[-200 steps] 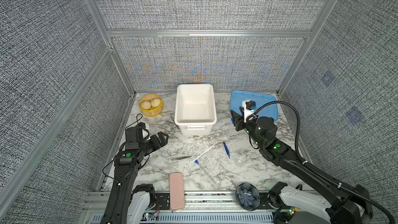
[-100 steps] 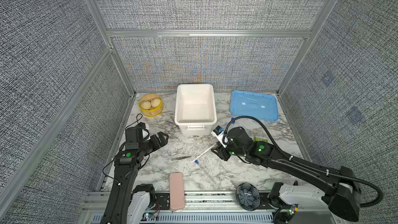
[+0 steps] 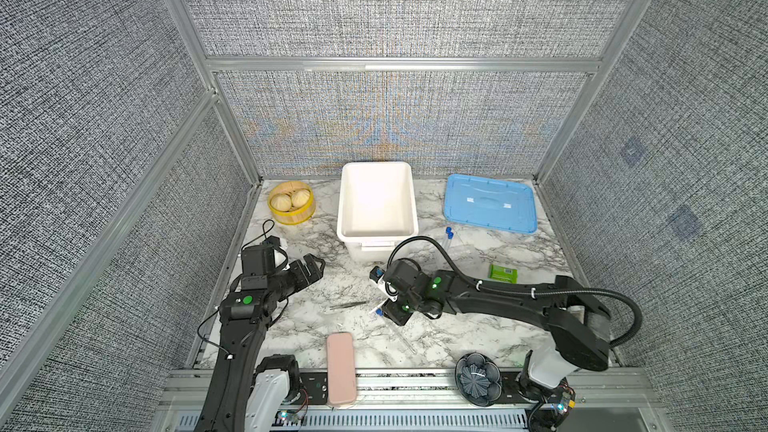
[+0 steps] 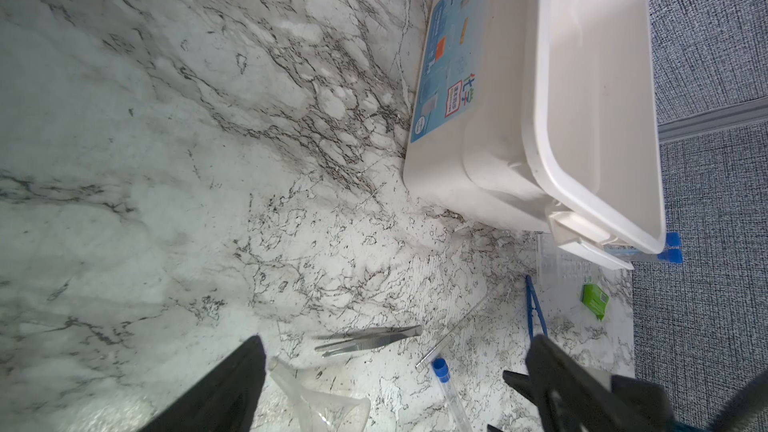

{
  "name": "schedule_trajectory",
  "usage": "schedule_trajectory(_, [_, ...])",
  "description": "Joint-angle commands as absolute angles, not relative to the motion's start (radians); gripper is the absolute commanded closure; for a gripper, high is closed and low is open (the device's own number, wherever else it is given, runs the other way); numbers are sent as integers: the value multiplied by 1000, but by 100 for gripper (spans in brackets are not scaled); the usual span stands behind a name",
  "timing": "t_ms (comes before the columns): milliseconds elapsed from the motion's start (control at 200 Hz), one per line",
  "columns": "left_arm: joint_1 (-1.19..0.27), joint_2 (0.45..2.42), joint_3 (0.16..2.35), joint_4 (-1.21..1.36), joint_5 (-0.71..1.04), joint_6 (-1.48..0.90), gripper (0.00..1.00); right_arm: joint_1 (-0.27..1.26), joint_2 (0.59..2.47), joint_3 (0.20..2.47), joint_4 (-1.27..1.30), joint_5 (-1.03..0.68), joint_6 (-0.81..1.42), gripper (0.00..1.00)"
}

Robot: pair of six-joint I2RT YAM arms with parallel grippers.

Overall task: Organize the chemistry lab equipment
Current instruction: 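Move the right gripper to another blue-capped tube near the pink box, then close the right gripper on the blue cap and lift the tube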

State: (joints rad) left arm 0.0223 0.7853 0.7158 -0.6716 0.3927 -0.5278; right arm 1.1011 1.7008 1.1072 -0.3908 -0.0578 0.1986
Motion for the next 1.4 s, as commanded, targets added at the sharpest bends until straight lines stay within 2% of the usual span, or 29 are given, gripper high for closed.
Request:
schedule_trajectory(0, [23, 786, 715, -664, 394, -523, 1, 1117, 1753, 1142, -406, -63, 258, 53])
schedule_trajectory(400, [23, 792, 717, -663, 403, -518, 1, 1123, 1892, 1198, -420, -9, 305, 59])
schedule_trajectory(615, [24, 790, 716, -664, 404, -518, 1, 1123, 1932, 1216, -425, 0, 320, 67])
schedule_trajectory(990, [24, 792, 717, -663, 405, -518, 1, 1140, 1915, 1209, -426, 58, 348, 79])
schedule_trajectory(1396, [24, 789, 715, -663, 404, -523, 1, 1140, 1841, 1166, -368, 86, 394, 82])
